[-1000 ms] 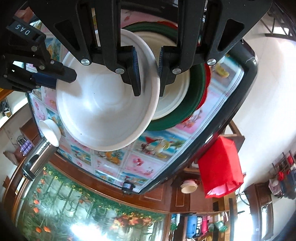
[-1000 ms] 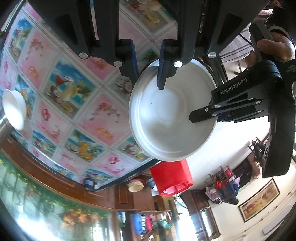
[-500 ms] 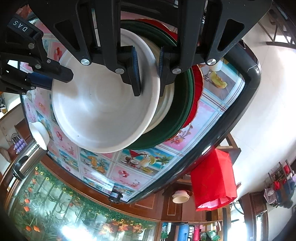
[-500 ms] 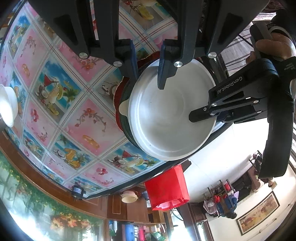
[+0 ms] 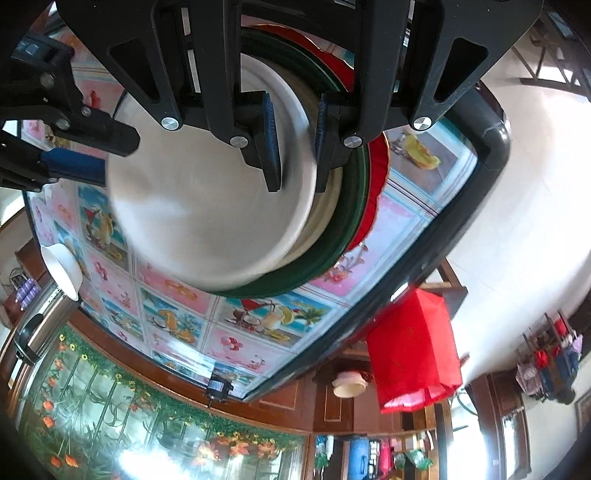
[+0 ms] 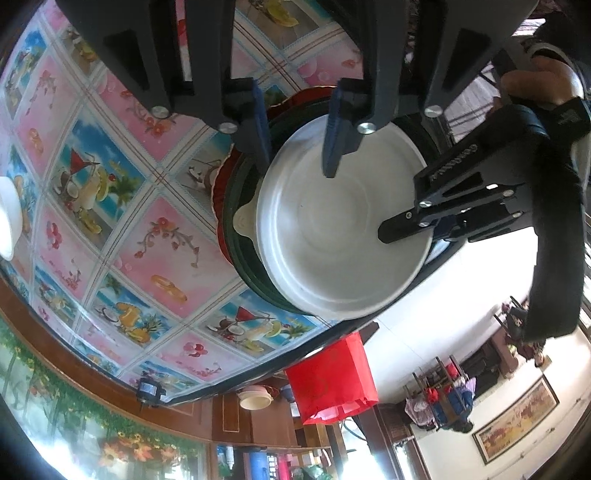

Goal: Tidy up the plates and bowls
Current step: 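Lower the white bowl onto the beige plate inside the green basin, then open both tools and move them toward the white bowl beside the thermos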

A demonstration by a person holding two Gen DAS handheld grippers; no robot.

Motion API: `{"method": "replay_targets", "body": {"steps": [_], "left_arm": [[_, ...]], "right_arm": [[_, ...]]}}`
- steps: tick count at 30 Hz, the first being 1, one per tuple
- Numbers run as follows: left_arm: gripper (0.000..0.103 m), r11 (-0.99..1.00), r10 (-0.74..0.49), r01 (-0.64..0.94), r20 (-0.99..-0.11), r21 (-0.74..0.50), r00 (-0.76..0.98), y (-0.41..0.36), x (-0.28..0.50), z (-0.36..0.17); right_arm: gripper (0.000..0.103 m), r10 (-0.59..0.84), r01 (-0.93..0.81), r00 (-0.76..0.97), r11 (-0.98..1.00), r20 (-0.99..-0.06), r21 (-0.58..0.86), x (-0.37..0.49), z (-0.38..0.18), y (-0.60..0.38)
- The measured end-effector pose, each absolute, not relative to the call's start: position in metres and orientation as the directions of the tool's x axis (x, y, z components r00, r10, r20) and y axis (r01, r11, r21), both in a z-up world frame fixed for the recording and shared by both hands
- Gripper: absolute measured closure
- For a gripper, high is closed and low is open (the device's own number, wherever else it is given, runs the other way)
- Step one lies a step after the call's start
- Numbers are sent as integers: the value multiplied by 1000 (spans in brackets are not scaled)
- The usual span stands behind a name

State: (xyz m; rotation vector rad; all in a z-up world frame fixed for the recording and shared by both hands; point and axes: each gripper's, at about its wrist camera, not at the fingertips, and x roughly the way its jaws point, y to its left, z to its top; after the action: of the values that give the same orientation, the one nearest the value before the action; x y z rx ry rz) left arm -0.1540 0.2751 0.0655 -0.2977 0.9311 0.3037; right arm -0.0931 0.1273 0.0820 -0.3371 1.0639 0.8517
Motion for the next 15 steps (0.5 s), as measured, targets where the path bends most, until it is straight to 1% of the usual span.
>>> {"method": "replay_targets", "body": {"steps": [1,2,3,5,7,8,9,10,11,12,13,15], "left_arm": [[86,918,139,-381,-810,-110,569,275,-155,67],[86,918,157,-385,-805,-94,572,274,-156,68],[86,918,177,-388,-797,-77,577,273,-157,70],[86,916,210,-397,-775,-56,596,271,-161,76],[81,913,221,-404,-758,-61,614,270,-164,83],[80,911,221,-405,-744,-72,630,268,-167,89],[74,911,221,-403,-732,-81,645,267,-169,94],[64,913,220,-399,-715,-90,664,264,-171,101],[57,915,217,-389,-691,-102,690,258,-174,109],[46,919,211,-378,-671,-111,710,253,-175,114],[42,923,205,-367,-658,-117,725,250,-174,119],[42,938,182,-326,-629,-121,756,235,-174,129]], "right_arm": [[60,450,-748,222,648,-865,145,-94,84,126],[48,450,-746,232,652,-862,140,-95,85,126],[40,451,-742,248,658,-857,131,-96,88,124],[38,475,-731,280,669,-834,136,-99,96,116],[33,500,-711,292,683,-815,164,-98,102,106],[22,501,-694,303,699,-810,172,-97,104,99],[20,498,-678,317,714,-807,174,-95,106,94],[20,498,-661,328,728,-803,181,-93,107,86],[20,496,-641,335,744,-801,192,-89,108,78],[19,488,-617,340,761,-804,201,-85,107,70],[19,456,-568,340,797,-823,206,-77,105,58],[19,390,-463,321,860,-863,217,-59,97,38]]}}
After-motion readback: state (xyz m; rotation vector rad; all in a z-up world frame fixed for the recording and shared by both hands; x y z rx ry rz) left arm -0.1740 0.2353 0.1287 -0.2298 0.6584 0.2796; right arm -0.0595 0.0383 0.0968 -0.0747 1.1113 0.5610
